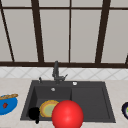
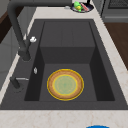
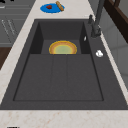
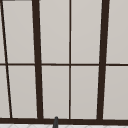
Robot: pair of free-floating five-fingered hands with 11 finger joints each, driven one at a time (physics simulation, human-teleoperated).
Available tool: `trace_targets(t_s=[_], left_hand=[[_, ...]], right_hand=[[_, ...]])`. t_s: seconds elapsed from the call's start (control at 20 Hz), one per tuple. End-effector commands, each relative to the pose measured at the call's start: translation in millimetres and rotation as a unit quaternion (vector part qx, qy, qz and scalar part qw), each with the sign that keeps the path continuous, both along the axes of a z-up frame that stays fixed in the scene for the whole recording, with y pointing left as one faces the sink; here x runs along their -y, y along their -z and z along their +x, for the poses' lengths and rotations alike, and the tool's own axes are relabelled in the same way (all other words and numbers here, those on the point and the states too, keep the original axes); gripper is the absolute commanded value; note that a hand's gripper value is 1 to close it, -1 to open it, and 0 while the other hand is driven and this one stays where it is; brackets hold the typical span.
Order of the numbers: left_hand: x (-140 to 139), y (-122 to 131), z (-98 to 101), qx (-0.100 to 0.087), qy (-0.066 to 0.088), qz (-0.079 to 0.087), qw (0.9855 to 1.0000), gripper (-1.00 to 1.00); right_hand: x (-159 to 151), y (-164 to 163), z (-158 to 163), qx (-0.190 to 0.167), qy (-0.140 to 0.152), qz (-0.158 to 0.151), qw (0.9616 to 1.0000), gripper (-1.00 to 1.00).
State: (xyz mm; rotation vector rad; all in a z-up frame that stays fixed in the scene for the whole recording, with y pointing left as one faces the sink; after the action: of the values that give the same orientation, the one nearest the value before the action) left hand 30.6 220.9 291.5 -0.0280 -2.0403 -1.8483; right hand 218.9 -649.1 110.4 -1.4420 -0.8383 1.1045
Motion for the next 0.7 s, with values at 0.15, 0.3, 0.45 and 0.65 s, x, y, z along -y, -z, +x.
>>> trace_targets(t_s=[0.15,0.3,0.45,0.65], left_hand=[[0.0,0.0,0.0,0.000,0.000,0.000,1.0000,0.00],[0.0,0.0,0.0,0.000,0.000,0.000,1.0000,0.00],[0.0,0.0,0.0,0.000,0.000,0.000,1.0000,0.00],[0.0,0.0,0.0,0.000,0.000,0.000,1.0000,0.00]], right_hand=[[2.7,-0.9,12.1,-0.071,0.001,0.008,0.9974,-1.00],[10.4,-12.6,19.4,-0.075,0.002,0.020,0.9970,-1.00],[16.6,-18.1,19.6,-0.104,0.009,0.032,0.9940,-1.00],[19.1,-17.5,20.2,-0.133,0.018,0.034,0.9904,-1.00]])
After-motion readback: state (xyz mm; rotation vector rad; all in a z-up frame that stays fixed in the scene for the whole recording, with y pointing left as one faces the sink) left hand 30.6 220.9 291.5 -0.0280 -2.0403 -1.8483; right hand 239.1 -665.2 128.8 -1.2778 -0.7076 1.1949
